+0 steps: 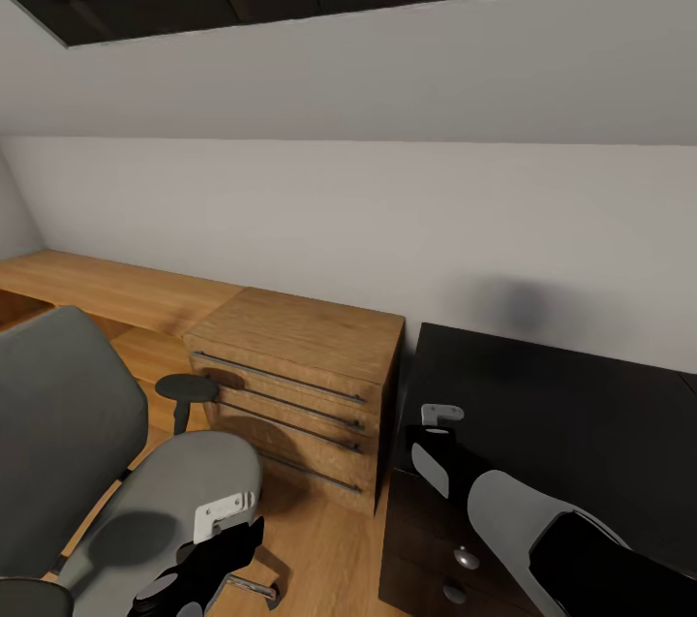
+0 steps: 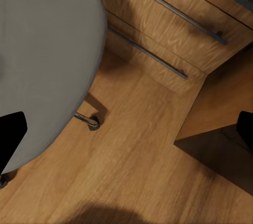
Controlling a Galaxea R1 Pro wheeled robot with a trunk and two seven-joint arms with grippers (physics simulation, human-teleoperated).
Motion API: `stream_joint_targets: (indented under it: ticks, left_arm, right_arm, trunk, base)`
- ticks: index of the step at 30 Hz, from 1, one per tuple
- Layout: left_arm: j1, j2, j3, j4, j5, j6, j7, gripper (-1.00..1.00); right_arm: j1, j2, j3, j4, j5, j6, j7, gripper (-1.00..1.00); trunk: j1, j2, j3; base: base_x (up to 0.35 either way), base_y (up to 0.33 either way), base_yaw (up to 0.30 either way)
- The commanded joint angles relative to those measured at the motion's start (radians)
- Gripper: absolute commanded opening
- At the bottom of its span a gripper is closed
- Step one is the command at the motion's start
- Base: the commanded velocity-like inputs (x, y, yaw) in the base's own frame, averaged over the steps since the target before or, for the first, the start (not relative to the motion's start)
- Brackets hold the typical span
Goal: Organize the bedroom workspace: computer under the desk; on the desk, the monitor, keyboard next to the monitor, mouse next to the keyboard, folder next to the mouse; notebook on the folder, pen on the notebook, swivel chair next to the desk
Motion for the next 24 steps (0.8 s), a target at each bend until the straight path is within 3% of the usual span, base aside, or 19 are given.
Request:
stream_joint_targets:
  ticks: [1,24]
  left_arm:
    - [0.000,0.001,-0.002,-0.002,0.010,0.001,0.010,1.00]
    - [0.000,0.001,-0.002,-0.002,0.010,0.001,0.010,1.00]
  right_arm:
    - [-0.001,0.000,0.008,-0.002,-0.007,0.006,-0.007,-1.00]
    - [-0.001,0.000,0.008,-0.002,-0.007,0.005,-0.008,-1.00]
  trunk:
    - [0.000,-0.001,-0.001]
    - [0.000,-0.001,-0.001]
  base:
    - [0.000,0.000,0.000]
    - [0.000,0.000,0.000]
